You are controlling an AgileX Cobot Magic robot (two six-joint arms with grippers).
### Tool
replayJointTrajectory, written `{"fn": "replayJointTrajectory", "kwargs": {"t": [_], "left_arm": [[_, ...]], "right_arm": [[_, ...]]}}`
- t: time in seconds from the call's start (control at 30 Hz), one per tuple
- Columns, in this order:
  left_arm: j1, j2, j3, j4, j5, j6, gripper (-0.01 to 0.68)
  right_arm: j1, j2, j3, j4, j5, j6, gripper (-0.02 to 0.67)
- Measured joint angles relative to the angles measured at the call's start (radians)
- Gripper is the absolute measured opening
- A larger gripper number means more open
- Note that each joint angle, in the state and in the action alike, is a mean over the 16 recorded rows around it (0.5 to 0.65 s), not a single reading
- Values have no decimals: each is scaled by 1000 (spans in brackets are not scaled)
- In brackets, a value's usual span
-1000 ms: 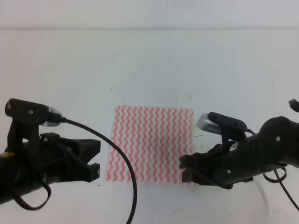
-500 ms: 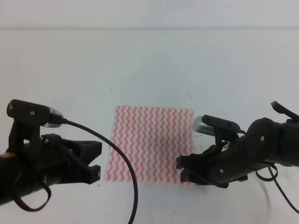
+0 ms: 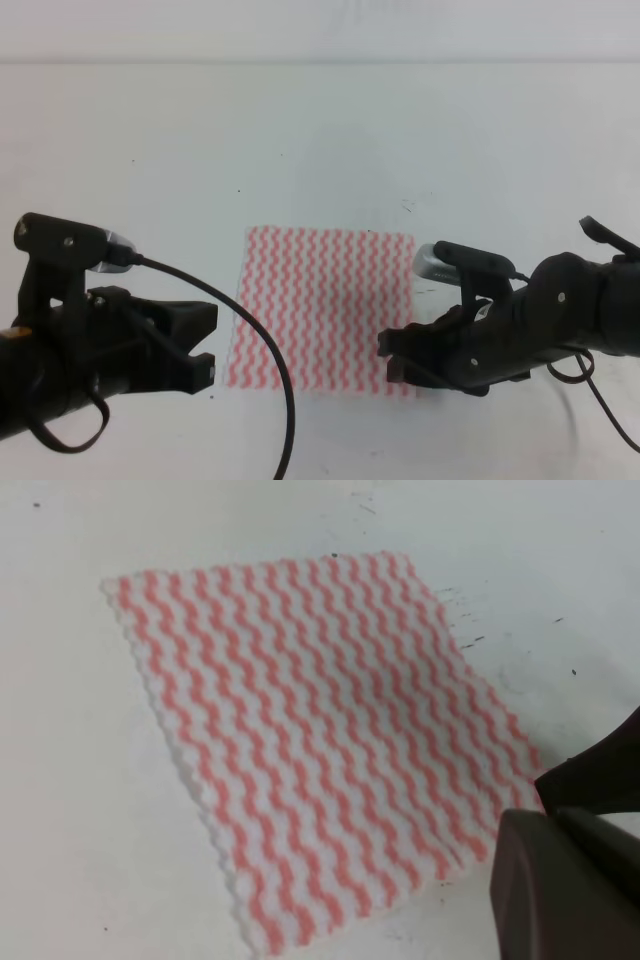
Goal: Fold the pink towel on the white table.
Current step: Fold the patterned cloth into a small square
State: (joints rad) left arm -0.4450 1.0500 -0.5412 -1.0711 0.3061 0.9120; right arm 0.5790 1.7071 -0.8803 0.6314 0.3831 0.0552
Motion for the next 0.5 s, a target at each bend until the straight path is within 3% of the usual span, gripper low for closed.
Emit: {"fn": "replayJointTrajectory", "kwargs": {"t": [0.5], "left_arm": [[0, 0, 0, 0, 0, 1, -6]], "right_arm": [[0, -1, 0, -3, 22, -3, 331]]}}
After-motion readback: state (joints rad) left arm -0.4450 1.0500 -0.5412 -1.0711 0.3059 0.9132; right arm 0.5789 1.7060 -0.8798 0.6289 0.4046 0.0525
